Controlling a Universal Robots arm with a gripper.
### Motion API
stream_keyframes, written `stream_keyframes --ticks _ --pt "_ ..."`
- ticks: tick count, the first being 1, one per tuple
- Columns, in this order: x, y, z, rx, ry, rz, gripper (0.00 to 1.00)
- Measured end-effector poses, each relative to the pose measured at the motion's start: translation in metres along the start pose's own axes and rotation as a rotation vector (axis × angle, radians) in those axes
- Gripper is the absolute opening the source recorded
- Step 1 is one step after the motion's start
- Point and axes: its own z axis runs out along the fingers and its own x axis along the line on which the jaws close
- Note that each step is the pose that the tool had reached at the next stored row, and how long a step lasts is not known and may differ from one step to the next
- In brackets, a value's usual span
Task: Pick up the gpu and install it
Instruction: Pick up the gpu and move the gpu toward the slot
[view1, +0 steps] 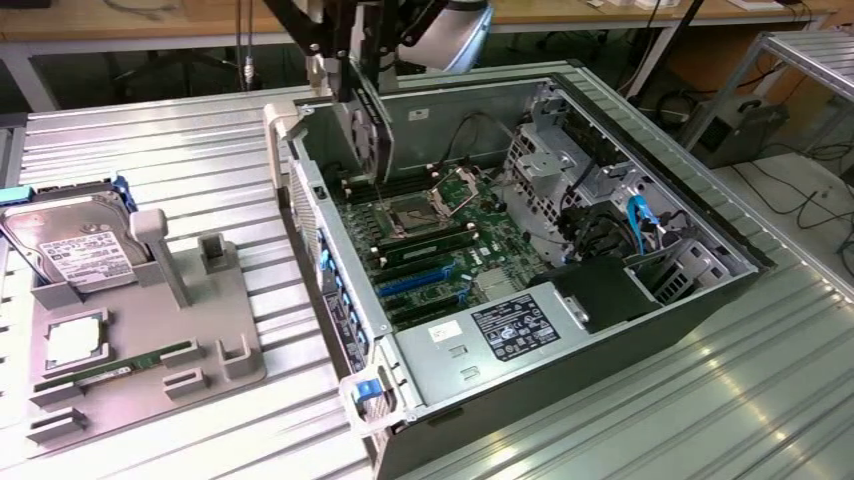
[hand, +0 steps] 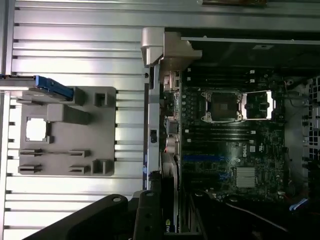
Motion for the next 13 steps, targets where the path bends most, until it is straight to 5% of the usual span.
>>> stream_keyframes --ticks 13 --pt "-0.064 -0.0032 0.0257 0.0003 0.0030 0.001 0.26"
